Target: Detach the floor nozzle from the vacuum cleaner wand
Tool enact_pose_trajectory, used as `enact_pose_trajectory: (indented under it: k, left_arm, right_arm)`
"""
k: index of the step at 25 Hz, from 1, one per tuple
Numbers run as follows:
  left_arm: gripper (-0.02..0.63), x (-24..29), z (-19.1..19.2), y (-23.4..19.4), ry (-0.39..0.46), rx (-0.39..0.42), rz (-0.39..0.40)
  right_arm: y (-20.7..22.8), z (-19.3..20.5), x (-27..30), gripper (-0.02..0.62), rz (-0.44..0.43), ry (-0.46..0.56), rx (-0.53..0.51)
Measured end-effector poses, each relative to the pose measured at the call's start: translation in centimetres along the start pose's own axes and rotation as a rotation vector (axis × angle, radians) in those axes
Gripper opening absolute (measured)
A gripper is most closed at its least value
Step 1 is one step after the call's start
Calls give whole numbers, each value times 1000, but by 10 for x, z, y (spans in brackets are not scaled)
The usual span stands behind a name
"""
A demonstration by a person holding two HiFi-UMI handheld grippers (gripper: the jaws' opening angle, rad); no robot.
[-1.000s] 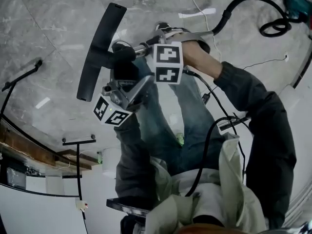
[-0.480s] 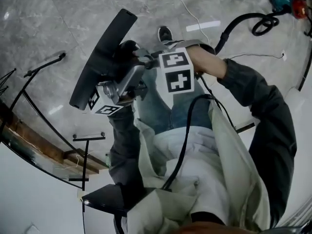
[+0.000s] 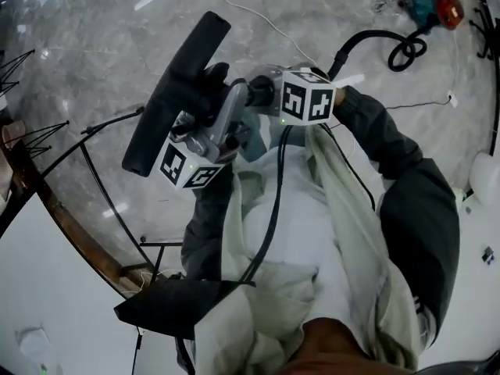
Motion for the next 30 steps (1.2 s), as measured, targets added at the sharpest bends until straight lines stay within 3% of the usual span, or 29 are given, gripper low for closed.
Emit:
enact_pose_trajectory:
  k: [1,3,6,7,11,13,15,16,17,18,20,22,24,26,28,30]
  left_arm:
    - [156,2,-8,9,-1,4,15]
    - [155,2,-21,24,-2,10,52]
    - [152,-2,-27,33,-13,19,85]
    - [152,-3,-27,35,-20,20,94]
    - [150,-1,-31,45,-51,39,169]
    - [167,3,-30,53,-82,34,256]
    - [173,7,-31,65,-73,15,348]
    - [147,8,-35,66,-50,29,348]
    - [80,10,-41,63,-22,58,310]
    - [77,12,-47,57,4,85,254]
    - [78,16,-52,47,22,119,154]
    - [75,18,-49,44,4,144,101]
    - [69,21,-46,45,-14,159,87]
    - [69,22,-45,47,-23,159,91]
    - [69,21,-47,54,-31,161,149]
    - [71,21,-52,70,-35,165,270]
  right_arm:
    - [-7,-15,-6,133,-33,100,29]
    - [-22,-31,-14,135,-76,169,45]
    - [-41,-36,-11,133,-174,152,24]
    - [-44,-35,-9,106,-189,142,24]
    - [-45,-38,-8,69,-85,101,7]
    - [-47,-39,-9,69,-99,83,-1]
    - [-54,-39,-12,69,-184,65,-7]
    - [-57,-41,-14,69,-231,59,-7]
    - [-58,-44,-17,69,-257,59,-3]
    - [-55,-48,-18,69,-251,64,2]
    - [-44,-53,-19,67,-153,84,5]
    - [-29,-55,-20,64,44,105,-2]
    - [-12,-53,-24,62,291,118,0]
    - [-4,-52,-27,61,443,131,18]
    - [-10,-53,-25,61,404,148,18]
    - [-31,-59,-25,61,185,183,-2]
Point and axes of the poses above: the fingertips, and each gripper's own axes: x forward along the fingers, y to its right, z out of its underside, the point moved 1 cm from there along -x, backward along the fingers, and after that the axes turned 5 degrees about x, right-handed, at the moved point
